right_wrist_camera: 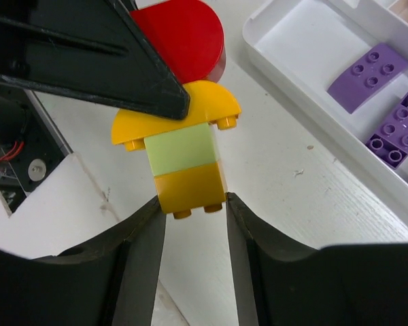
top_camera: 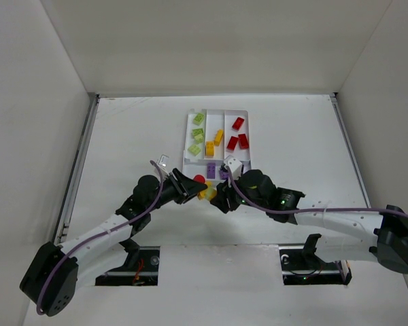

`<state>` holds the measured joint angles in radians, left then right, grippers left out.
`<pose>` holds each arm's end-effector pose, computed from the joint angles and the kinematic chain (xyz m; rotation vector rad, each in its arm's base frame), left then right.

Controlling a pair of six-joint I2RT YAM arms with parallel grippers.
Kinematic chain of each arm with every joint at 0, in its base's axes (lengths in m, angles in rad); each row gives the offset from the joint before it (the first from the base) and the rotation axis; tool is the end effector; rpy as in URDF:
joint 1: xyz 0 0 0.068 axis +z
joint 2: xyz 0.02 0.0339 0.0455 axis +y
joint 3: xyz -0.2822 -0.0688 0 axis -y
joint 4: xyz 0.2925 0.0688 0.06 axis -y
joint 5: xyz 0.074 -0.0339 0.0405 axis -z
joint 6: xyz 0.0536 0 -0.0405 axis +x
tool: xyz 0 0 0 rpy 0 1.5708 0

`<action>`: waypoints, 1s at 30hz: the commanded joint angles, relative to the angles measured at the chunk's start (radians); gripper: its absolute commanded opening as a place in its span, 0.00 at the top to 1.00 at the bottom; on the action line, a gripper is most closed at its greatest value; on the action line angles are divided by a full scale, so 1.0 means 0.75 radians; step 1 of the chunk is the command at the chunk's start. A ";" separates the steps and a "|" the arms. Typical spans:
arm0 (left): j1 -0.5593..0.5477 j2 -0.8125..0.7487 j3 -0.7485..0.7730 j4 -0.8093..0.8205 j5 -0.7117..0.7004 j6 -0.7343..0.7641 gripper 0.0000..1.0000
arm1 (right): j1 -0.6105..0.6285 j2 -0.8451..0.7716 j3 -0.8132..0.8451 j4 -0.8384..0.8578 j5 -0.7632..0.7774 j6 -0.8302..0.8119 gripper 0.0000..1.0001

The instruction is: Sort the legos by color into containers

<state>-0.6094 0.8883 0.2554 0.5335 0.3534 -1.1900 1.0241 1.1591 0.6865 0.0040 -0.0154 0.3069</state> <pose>0.1837 -0.1509 0.1955 -0.2534 1.9374 -1.5816 0.1598 0.2641 0.2348 -0.7632 2.0072 0.8279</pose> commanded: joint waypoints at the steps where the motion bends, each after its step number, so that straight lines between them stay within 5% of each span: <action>1: -0.029 0.002 0.040 0.074 0.032 -0.011 0.76 | 0.002 -0.003 0.007 0.117 -0.022 -0.006 0.48; 6: -0.041 -0.004 0.044 0.076 0.026 -0.007 0.76 | 0.002 0.009 0.011 0.121 -0.022 -0.010 0.45; 10: -0.027 -0.004 0.040 0.076 0.030 -0.011 0.76 | 0.002 -0.001 0.009 0.109 -0.029 -0.010 0.54; 14: -0.025 -0.002 0.040 0.076 0.026 -0.011 0.76 | 0.002 -0.007 -0.001 0.103 -0.022 -0.012 0.42; 30: -0.011 -0.012 0.050 0.062 0.036 -0.007 0.76 | -0.002 0.001 -0.013 0.081 -0.033 -0.008 0.45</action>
<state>-0.6250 0.8898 0.2554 0.5335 0.3634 -1.1938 1.0241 1.1606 0.6819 0.0299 -0.0269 0.3061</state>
